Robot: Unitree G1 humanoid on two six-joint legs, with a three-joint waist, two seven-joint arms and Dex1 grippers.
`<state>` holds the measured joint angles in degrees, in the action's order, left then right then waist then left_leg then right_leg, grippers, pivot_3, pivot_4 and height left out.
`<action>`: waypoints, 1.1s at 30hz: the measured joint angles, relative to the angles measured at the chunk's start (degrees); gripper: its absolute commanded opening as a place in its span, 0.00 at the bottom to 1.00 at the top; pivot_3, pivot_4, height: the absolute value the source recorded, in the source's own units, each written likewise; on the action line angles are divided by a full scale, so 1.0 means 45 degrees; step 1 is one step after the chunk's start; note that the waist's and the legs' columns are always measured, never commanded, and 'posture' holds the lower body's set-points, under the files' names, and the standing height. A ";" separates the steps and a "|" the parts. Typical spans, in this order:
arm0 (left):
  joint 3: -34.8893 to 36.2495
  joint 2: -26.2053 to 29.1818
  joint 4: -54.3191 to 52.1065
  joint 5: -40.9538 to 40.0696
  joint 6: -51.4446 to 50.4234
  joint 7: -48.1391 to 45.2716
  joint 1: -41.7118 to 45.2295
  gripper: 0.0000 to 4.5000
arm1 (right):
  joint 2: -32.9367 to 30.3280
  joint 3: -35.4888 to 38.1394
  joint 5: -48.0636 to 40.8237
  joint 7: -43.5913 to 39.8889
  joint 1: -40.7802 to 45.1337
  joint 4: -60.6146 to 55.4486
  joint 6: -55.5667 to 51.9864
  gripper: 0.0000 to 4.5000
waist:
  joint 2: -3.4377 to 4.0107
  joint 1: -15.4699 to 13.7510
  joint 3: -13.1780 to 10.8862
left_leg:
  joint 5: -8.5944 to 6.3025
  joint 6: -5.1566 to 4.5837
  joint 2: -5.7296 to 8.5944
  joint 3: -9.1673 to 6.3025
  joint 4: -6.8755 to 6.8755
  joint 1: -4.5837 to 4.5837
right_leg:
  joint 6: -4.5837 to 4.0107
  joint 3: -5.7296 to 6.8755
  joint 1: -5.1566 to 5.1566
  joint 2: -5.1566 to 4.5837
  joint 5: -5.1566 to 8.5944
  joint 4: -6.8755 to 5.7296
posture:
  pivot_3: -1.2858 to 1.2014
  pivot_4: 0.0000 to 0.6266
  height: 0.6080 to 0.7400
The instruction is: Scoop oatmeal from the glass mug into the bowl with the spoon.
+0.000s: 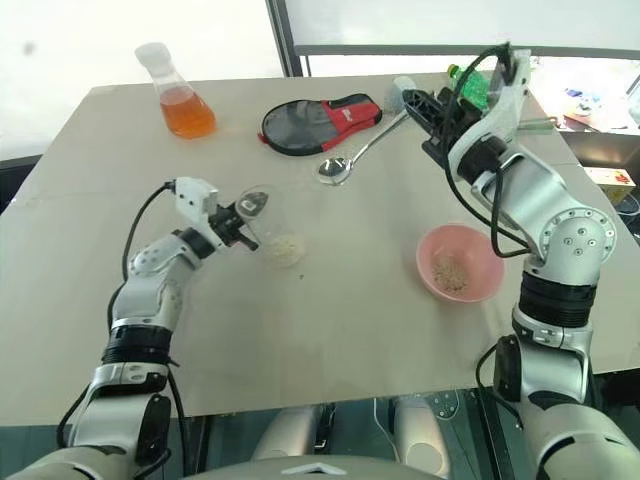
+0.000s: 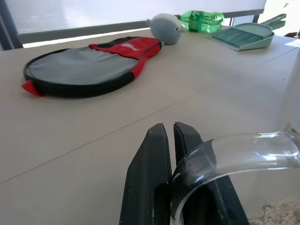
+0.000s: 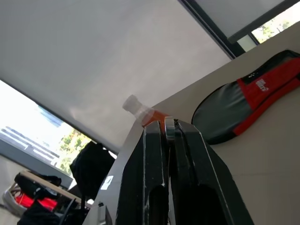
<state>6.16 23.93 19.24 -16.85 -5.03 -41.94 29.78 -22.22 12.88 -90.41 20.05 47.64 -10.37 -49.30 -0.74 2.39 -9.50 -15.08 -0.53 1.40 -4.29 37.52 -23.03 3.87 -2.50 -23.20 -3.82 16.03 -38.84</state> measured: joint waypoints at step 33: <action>-0.2936 -0.0721 0.4124 0.3187 0.2197 -0.1783 0.4843 0.00 | -0.0904 -0.2865 0.6355 -0.5385 -0.0183 -0.1055 -0.1819 0.00 | -0.0005 0.0018 -0.0006 | 0.0029 0.0049 0.0061 -0.0042 0.0174 -0.0199 | 0.0006 0.0037 -0.0122 0.0001 -0.0003 -0.0032 | 0.52 0.24 1.00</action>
<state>-7.05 20.68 37.80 -2.51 4.86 -49.96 51.58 -26.28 -0.01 -61.82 -4.19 46.81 -15.12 -57.49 -0.76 2.47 -9.52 -14.95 -0.31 1.68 -4.48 38.31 -23.92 3.90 -2.33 -23.75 -3.81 16.01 -38.98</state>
